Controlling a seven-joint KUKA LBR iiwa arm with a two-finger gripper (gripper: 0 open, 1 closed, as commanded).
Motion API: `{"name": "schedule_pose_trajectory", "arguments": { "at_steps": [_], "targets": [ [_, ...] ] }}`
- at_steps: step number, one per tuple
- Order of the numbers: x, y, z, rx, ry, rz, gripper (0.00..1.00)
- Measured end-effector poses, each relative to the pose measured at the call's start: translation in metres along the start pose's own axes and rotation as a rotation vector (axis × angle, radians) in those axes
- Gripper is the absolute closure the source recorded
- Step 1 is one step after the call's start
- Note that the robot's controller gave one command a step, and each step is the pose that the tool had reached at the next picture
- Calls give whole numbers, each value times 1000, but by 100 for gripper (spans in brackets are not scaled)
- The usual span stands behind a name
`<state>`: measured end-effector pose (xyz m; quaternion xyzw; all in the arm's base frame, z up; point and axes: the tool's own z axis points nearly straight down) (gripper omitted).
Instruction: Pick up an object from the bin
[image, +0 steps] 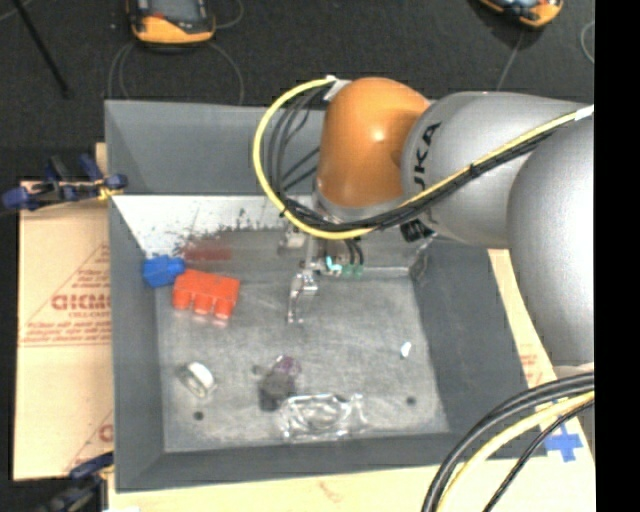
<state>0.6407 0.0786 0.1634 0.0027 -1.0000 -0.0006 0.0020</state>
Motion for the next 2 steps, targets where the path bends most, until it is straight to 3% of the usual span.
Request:
{"name": "schedule_pose_trajectory", "arguments": {
  "at_steps": [1,2],
  "targets": [
    [-8,76,82,-1,-12,-10,0],
    [1,102,61,-3,-11,32,0]
  ]
}}
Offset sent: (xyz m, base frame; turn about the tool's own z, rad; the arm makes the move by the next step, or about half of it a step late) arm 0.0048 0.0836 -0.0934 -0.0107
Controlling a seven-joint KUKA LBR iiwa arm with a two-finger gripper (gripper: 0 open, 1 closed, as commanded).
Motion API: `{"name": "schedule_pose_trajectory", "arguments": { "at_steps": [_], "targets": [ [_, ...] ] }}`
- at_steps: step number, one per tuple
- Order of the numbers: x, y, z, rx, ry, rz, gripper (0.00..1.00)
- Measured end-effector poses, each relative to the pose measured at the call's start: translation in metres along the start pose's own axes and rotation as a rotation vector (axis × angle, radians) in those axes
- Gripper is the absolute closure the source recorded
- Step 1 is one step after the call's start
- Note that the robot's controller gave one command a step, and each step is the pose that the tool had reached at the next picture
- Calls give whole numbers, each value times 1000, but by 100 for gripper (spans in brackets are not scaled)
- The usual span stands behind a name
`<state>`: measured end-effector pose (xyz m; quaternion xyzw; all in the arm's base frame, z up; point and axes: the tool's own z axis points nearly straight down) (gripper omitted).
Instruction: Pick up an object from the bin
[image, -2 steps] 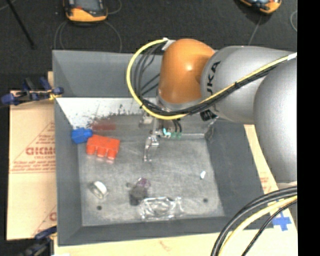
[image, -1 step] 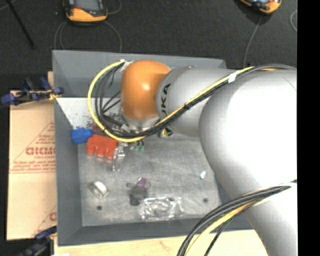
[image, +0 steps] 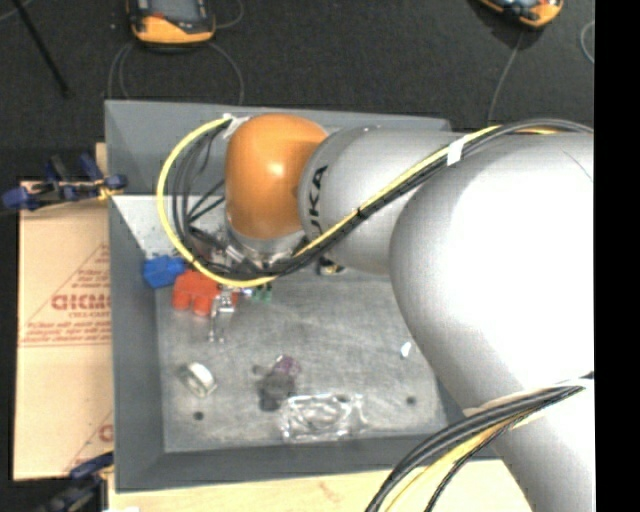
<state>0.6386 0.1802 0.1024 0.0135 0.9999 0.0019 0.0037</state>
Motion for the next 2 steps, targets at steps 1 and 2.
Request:
{"name": "schedule_pose_trajectory", "arguments": {
  "at_steps": [1,2],
  "targets": [
    [-4,-8,-15,1,-1,164,0],
    [1,-9,28,-1,-2,357,0]
  ]
}}
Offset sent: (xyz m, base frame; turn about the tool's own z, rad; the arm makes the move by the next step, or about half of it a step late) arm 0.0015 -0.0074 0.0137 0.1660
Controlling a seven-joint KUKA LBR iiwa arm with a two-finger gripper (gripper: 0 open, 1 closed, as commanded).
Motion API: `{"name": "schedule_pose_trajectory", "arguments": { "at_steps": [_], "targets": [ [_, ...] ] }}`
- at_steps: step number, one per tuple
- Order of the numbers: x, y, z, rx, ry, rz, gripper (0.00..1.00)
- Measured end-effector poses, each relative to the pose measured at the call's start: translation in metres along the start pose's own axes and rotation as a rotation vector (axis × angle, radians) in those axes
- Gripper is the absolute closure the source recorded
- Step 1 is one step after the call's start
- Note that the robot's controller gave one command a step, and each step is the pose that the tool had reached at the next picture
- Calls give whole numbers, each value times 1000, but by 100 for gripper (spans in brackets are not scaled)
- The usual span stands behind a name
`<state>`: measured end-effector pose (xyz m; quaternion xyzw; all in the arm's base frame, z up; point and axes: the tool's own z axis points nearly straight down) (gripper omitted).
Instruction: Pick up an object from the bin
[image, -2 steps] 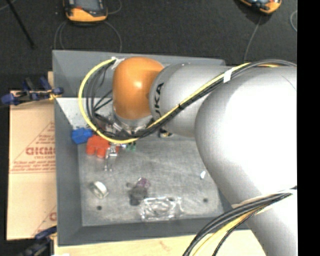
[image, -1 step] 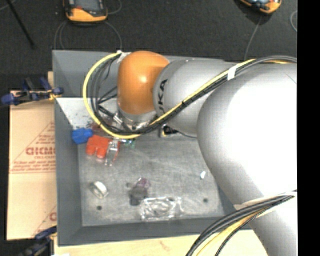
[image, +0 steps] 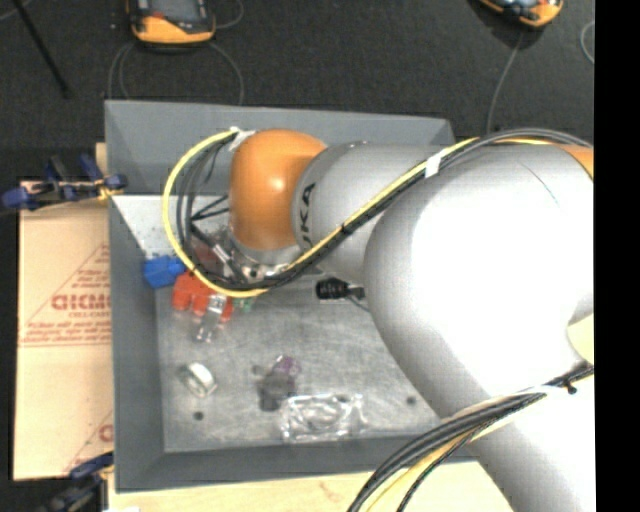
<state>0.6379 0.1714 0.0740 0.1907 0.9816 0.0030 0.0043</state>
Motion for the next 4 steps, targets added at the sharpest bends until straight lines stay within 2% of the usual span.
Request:
{"name": "schedule_pose_trajectory", "arguments": {
  "at_steps": [1,2,3,4],
  "targets": [
    [-1,1,-2,4,4,-2,0],
    [-3,1,-4,2,-2,-3,100],
    [-5,1,-6,6,2,-4,100],
    [-7,2,-51,2,1,-4,100]
  ]
}}
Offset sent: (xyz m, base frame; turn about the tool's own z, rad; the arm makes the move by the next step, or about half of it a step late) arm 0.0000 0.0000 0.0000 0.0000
